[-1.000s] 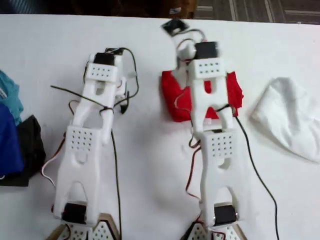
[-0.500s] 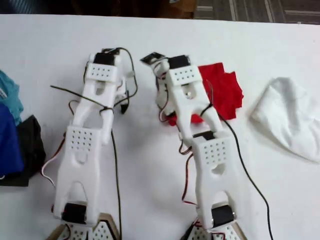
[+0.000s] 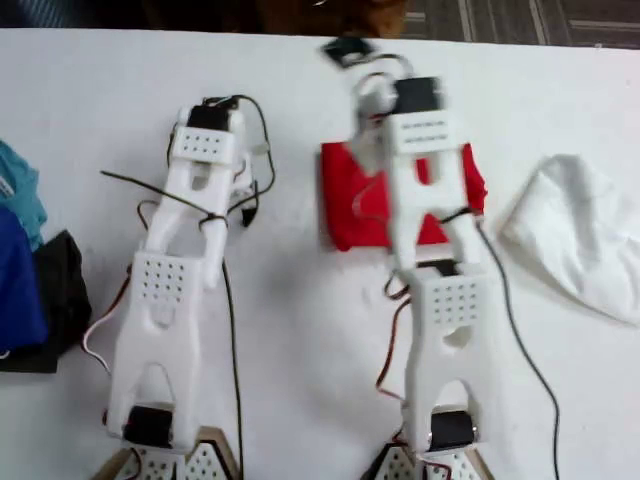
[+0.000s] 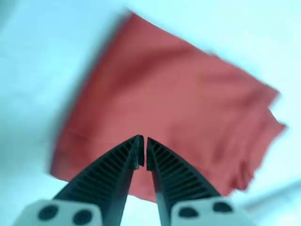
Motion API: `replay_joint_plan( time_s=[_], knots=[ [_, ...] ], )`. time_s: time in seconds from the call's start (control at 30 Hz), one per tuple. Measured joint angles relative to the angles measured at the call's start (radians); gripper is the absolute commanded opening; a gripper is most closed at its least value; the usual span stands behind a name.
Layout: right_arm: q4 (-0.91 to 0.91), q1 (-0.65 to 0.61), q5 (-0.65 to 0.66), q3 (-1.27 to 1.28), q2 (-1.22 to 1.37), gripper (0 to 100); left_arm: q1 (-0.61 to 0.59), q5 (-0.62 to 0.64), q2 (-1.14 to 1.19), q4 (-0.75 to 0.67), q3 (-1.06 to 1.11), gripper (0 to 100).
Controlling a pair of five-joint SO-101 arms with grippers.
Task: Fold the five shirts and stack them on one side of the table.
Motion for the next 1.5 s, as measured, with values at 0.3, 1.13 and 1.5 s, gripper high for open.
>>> replay_joint_plan(
  time_s=[0.3, 1.13, 1.5],
  knots=[
    [0.002, 0.127, 0.005, 0.084, 0.002, 6.4, 0.0, 0.0, 0.0, 0.0, 0.0, 20],
    [-0.054, 0.242, 0.095, 0.255, 0.133, 13.0, 0.0, 0.0, 0.0, 0.0, 0.0, 20],
    [-0.092, 0.252, 0.097, 0.18, 0.152, 1.7, 0.0, 0.0, 0.0, 0.0, 0.0, 20]
  ],
)
